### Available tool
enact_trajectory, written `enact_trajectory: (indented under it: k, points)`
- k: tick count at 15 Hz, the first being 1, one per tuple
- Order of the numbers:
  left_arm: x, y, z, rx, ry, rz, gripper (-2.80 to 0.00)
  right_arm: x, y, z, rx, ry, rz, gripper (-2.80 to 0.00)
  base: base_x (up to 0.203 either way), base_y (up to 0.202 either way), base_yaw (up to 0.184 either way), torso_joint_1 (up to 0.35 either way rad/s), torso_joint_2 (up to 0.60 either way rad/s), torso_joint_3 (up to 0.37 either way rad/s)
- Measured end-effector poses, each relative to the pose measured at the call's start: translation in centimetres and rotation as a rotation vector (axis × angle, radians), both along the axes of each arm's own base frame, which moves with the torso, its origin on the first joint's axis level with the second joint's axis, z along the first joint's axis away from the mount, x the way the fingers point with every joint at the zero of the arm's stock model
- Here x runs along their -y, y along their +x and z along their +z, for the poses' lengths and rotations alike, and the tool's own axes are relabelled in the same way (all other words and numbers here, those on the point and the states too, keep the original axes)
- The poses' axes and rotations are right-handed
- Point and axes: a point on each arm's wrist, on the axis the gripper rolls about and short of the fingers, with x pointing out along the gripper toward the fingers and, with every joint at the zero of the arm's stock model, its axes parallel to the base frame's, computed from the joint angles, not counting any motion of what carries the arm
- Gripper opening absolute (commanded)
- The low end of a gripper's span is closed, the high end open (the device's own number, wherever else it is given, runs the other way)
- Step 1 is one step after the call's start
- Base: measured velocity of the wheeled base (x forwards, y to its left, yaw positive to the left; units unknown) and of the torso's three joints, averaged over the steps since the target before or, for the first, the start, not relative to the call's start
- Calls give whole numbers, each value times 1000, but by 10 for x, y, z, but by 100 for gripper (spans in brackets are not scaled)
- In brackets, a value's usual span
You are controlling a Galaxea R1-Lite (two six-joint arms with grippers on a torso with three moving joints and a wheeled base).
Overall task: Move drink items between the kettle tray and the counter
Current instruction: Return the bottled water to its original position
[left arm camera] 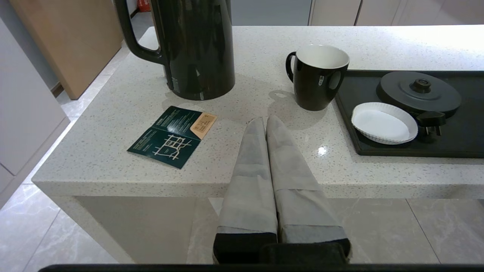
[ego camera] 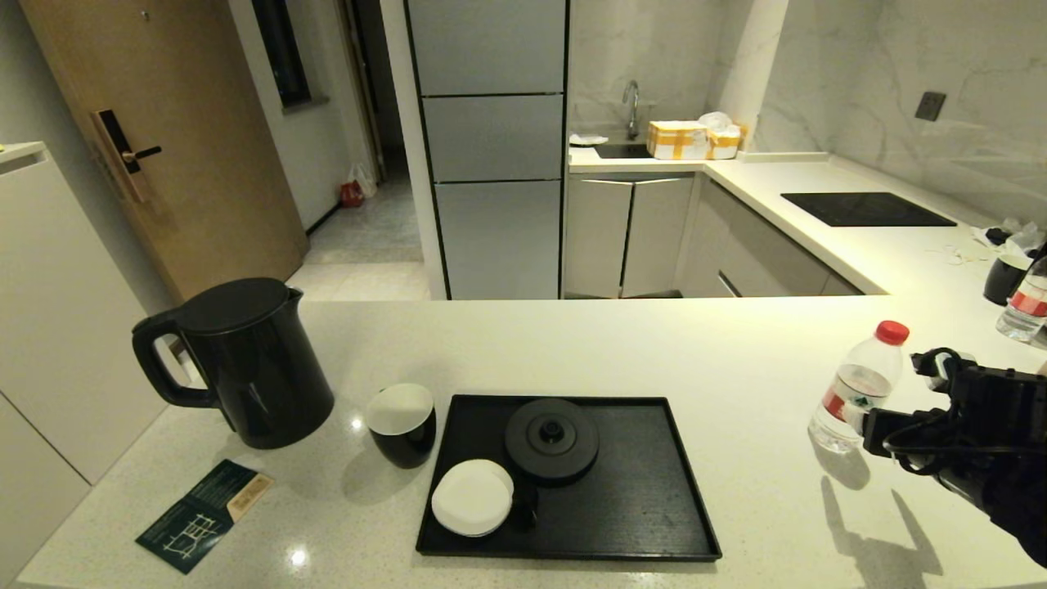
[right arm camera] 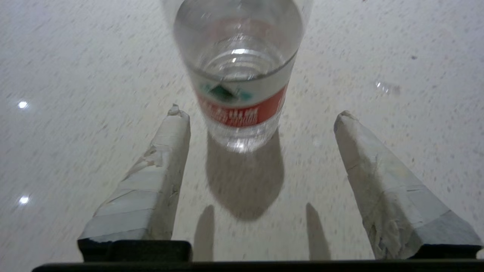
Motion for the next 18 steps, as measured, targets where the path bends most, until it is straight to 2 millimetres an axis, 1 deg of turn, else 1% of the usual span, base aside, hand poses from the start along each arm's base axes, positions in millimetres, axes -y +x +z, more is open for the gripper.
enact_trajectory:
  k: [3, 10, 14, 18]
  points:
    - [0, 0, 0, 0, 0, 0, -280, 4, 17, -10, 21, -35, -46, 0, 0, 0, 0, 0, 0, 0]
    - [0, 0, 0, 0, 0, 0, -280, 7, 45, -22, 35, -45, -30, 0, 0, 0, 0, 0, 0, 0]
    - [0, 0, 0, 0, 0, 0, -280, 11, 69, -24, 52, -50, -30, 0, 0, 0, 0, 0, 0, 0]
    - [0, 0, 0, 0, 0, 0, -280, 15, 82, -20, 86, -58, -43, 0, 0, 0, 0, 0, 0, 0]
